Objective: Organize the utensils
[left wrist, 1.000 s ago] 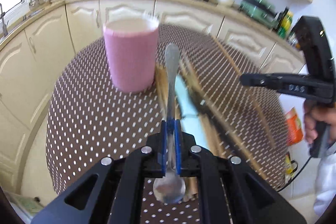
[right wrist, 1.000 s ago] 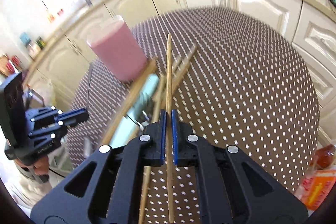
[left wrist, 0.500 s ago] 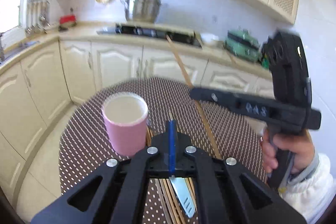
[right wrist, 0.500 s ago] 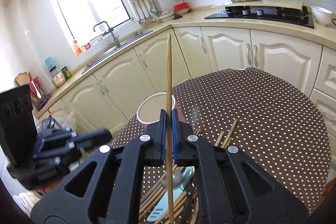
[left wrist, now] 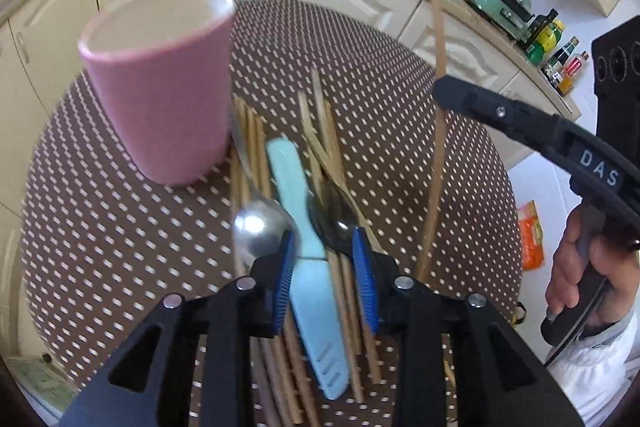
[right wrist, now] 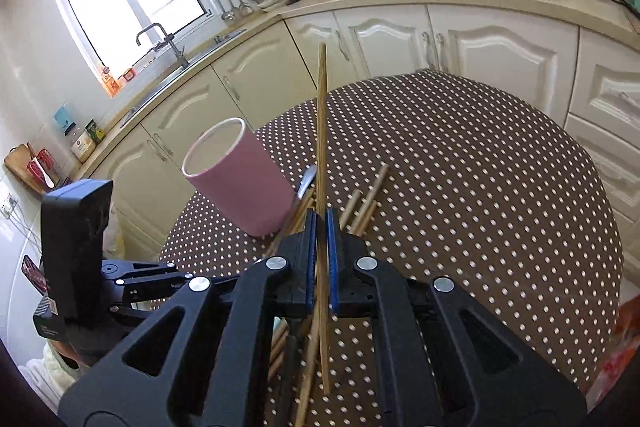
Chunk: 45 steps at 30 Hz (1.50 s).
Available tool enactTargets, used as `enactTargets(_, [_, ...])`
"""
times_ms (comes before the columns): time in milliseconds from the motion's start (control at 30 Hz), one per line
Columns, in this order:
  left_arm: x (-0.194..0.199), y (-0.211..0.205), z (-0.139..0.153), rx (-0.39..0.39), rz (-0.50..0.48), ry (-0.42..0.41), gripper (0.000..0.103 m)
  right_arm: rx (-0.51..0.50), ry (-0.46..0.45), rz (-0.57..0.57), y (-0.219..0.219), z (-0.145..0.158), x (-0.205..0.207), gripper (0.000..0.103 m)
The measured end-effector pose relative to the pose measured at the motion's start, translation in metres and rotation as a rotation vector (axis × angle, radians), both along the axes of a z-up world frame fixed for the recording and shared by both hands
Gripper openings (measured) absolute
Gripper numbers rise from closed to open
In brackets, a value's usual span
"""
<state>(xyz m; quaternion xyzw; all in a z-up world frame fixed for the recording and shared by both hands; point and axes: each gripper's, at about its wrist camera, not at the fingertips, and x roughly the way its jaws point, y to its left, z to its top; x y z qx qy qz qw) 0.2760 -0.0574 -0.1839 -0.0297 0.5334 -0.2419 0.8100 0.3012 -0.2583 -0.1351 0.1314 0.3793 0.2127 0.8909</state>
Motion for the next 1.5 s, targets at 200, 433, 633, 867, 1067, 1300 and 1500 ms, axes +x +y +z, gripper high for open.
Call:
enactTargets(200, [-0.003, -0.024, -0.015, 0.053, 0.030, 0.059, 0.030, 0.007, 0.031, 0.014, -0.013, -0.010, -0.010, 0.006])
enactTargets(433, [0.006, -0.045, -0.013, 0.142, 0.077, 0.043, 0.030, 0.018, 0.058, 0.045, -0.017, -0.019, -0.017, 0.006])
enactTargets(633, [0.018, -0.069, -0.015, 0.186, 0.088, 0.053, 0.027, 0.024, 0.079, 0.062, -0.016, -0.030, -0.019, 0.006])
enactTargets(867, [0.019, -0.095, -0.019, 0.199, 0.084, 0.044, 0.021, 0.030, 0.107, 0.062, -0.017, -0.042, -0.023, 0.006])
enactTargets(1067, [0.011, -0.091, -0.014, 0.170, 0.089, 0.006, 0.007, 0.035, 0.111, 0.065, -0.019, -0.045, -0.025, 0.006])
enactTargets(1300, [-0.010, -0.058, 0.008, 0.083, 0.074, -0.049, 0.003, 0.053, 0.081, 0.061, -0.018, -0.036, -0.029, 0.006])
enactTargets(1500, [-0.030, -0.031, 0.050, -0.050, 0.067, -0.185, 0.003, 0.083, 0.002, 0.062, -0.011, -0.008, -0.032, 0.006])
